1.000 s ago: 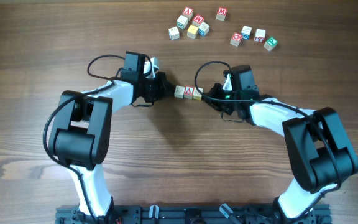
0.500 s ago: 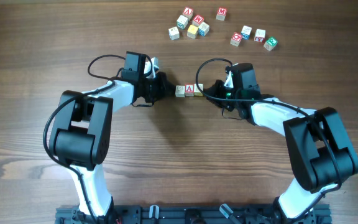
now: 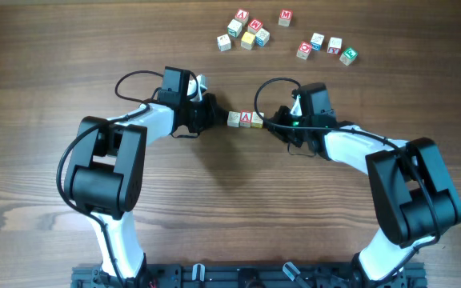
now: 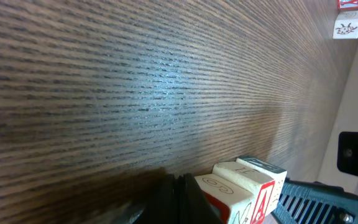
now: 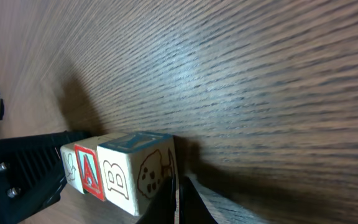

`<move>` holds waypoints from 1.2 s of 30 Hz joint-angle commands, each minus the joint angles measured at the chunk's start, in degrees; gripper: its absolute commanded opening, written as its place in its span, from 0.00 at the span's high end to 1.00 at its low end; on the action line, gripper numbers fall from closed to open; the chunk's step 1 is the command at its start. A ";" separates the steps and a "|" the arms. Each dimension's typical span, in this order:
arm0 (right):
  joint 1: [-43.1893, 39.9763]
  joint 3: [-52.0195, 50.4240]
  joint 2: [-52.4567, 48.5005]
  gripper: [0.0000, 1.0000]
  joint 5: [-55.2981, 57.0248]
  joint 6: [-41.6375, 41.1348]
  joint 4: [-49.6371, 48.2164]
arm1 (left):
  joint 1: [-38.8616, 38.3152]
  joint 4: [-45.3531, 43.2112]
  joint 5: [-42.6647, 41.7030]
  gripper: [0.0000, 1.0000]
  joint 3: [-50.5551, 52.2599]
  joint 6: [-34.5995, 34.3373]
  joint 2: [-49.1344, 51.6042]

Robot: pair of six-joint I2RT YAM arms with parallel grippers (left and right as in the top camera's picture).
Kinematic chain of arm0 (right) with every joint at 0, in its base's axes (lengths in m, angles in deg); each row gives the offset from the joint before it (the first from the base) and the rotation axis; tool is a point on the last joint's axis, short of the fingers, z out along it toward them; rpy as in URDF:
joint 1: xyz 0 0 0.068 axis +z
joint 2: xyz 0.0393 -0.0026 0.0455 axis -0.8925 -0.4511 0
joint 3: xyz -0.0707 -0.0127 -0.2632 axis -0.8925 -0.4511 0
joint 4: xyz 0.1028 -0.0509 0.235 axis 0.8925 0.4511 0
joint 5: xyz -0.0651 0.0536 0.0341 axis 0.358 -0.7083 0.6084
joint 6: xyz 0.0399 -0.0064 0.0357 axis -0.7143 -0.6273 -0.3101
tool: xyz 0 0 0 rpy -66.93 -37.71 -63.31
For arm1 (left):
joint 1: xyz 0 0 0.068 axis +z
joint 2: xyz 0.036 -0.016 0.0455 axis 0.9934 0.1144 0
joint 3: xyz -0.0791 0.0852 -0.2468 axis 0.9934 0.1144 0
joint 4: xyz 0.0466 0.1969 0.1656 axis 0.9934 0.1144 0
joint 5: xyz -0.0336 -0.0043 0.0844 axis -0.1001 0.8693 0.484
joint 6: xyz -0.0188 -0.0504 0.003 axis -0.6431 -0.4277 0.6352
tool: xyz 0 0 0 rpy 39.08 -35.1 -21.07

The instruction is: Form a horizontal line

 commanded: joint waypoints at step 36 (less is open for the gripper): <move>0.96 19.08 -0.39 0.95 5.16 16.50 37.00 | 9.16 4.26 6.29 0.96 1.38 -0.04 3.45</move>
